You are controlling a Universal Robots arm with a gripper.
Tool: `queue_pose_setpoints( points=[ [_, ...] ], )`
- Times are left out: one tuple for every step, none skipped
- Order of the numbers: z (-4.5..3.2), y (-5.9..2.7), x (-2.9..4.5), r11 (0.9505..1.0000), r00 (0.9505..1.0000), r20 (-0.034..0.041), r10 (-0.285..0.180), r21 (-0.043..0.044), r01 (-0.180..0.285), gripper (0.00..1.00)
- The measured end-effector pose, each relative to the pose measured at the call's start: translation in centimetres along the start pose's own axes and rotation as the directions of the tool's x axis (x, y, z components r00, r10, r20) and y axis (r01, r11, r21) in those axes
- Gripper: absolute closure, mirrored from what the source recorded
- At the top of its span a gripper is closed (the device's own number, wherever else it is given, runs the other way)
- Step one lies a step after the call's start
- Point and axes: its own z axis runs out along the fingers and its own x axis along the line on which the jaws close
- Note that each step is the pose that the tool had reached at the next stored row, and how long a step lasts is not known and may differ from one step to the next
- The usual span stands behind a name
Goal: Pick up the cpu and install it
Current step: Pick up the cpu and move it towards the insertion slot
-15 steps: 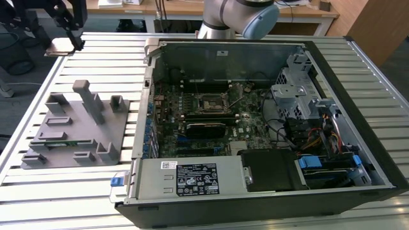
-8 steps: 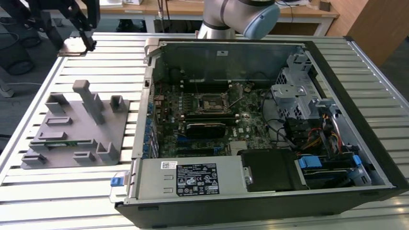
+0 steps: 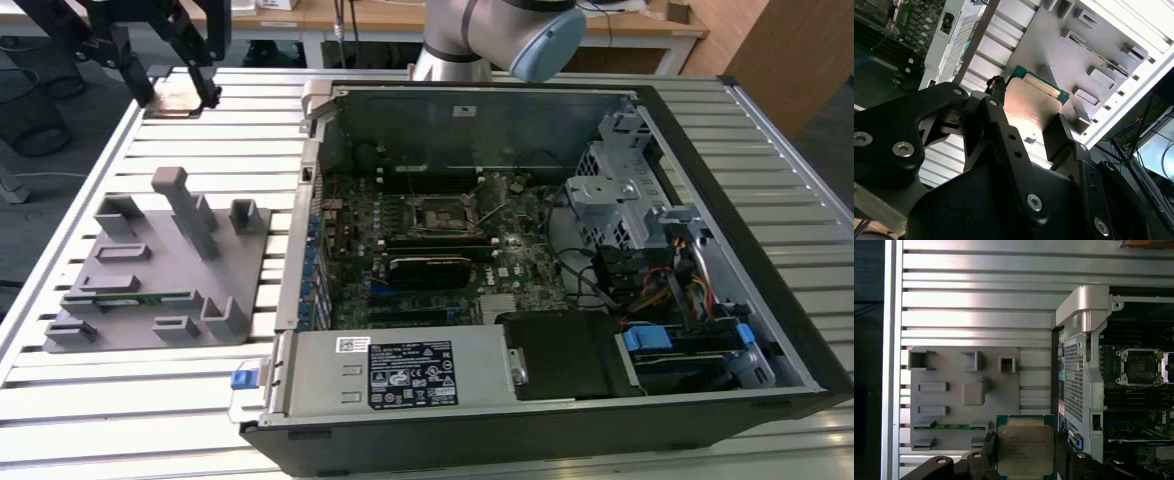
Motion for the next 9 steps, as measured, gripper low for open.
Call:
queue_pose_setpoints(
  points=[
    [0.02, 0.0, -0.16, 1.0, 1.0, 0.0, 0.0, 0.0, 0.0, 0.45],
    [0.04, 0.0, -0.33, 1.0, 1.0, 0.0, 0.0, 0.0, 0.0, 0.45],
    [0.06, 0.0, -0.5, 1.0, 1.0, 0.0001, 0.0, -0.0001, 0.0, 0.45],
    [0.08, 0.0, -0.68, 1.0, 1.0, 0.0001, 0.0, -0.0001, 0.0, 0.45],
    [0.1, 0.0, -0.85, 1.0, 1.0, 0.0001, 0.0, -0.0001, 0.0, 0.45],
    [0.12, 0.0, -1.03, 1.0, 1.0, 0.0, 0.0, 0.0, 0.0, 0.45],
    [0.13, 0.0, -1.19, 1.0, 1.0, 0.0, 0.0, 0.0, 0.0, 0.45],
    [0.15, 0.0, -1.35, 1.0, 1.0, 0.0001, 0.0, 0.0, 0.0, 0.45],
    [0.17, 0.0, -1.5, 1.0, 1.0, 0.0001, 0.0, -0.0001, 0.0, 0.45]
  ],
)
